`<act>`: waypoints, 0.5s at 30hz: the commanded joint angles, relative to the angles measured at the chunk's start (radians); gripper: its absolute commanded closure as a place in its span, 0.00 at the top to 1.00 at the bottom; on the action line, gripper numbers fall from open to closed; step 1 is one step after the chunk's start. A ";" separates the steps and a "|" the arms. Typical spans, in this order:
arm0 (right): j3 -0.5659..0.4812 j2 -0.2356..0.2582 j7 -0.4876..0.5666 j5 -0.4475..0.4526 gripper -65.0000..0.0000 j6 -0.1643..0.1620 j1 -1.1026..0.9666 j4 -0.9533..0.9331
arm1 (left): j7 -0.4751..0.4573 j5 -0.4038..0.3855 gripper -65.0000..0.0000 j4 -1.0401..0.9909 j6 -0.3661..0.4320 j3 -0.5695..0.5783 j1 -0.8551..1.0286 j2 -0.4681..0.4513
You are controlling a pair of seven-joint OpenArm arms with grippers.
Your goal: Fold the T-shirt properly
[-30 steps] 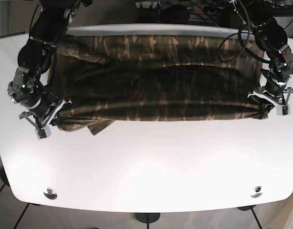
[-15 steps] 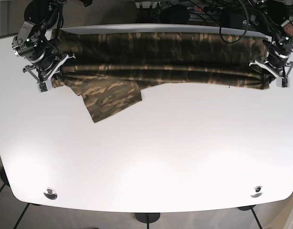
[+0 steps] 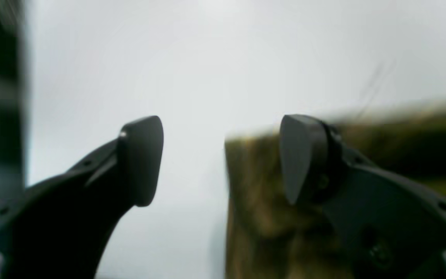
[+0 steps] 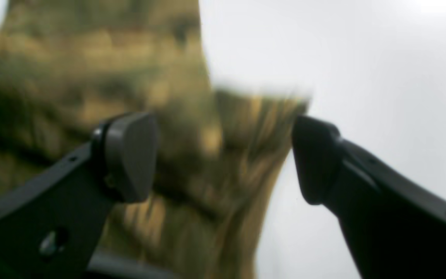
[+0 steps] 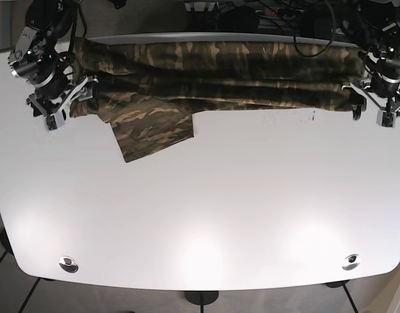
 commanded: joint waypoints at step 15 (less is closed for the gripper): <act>-0.261 0.005 0.063 -0.092 0.79 0.002 0.339 -0.532 | 0.070 -0.091 0.68 -0.235 0.001 0.006 0.070 -0.003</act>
